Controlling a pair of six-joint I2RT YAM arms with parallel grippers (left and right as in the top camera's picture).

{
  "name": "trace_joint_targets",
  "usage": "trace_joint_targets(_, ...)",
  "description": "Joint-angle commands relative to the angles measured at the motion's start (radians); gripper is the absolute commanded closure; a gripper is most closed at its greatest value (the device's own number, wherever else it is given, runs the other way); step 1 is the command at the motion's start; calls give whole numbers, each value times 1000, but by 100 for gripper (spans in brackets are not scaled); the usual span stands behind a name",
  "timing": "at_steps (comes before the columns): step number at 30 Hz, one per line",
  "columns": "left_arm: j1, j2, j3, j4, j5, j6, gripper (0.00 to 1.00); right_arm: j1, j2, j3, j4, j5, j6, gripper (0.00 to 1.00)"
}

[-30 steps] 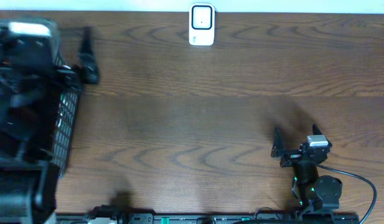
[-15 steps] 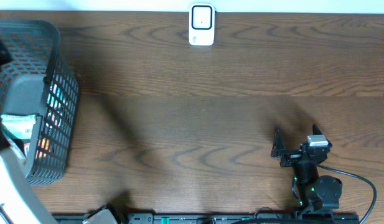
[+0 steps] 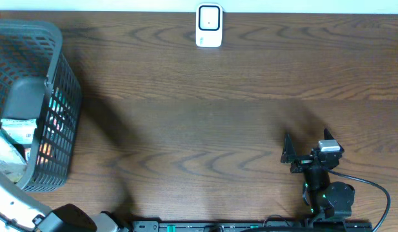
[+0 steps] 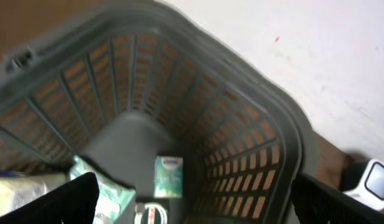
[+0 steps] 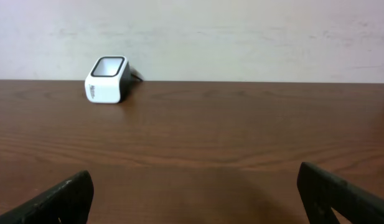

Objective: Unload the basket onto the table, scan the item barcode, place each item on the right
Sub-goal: 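Move the left gripper up and over into the grey basket, then reach down with the left gripper toward the mint-green tissue pack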

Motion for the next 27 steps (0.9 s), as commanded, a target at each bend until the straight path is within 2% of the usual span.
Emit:
trace_joint_targets(1,0,19,25,-47,-129,-11,2,-5,-6,-1,-4,8,10,1)
trace_joint_targets(4,-20,43,12,-116,-393,-11,2,-5,-6,-1,-4,8,10,1)
trace_joint_targets(7,-32,72,-29,-134,-495,-12,3,-5,-6,-1,-4,8,10,1)
trace_joint_targets(11,-32,120,-93,-138,-498,-44,2,-5,-6,-1,-4,8,10,1)
trace_joint_targets(17,-34,204,-113,-176,-491,-174,3,-5,-6,-1,-4,8,10,1)
trace_joint_targets(24,-39,247,-113,-163,-241,-214,2,-5,-6,-1,-4,8,10,1)
trace_joint_targets(27,-57,257,-113,-163,-274,-219,2,-5,-6,-1,-4,8,10,1)
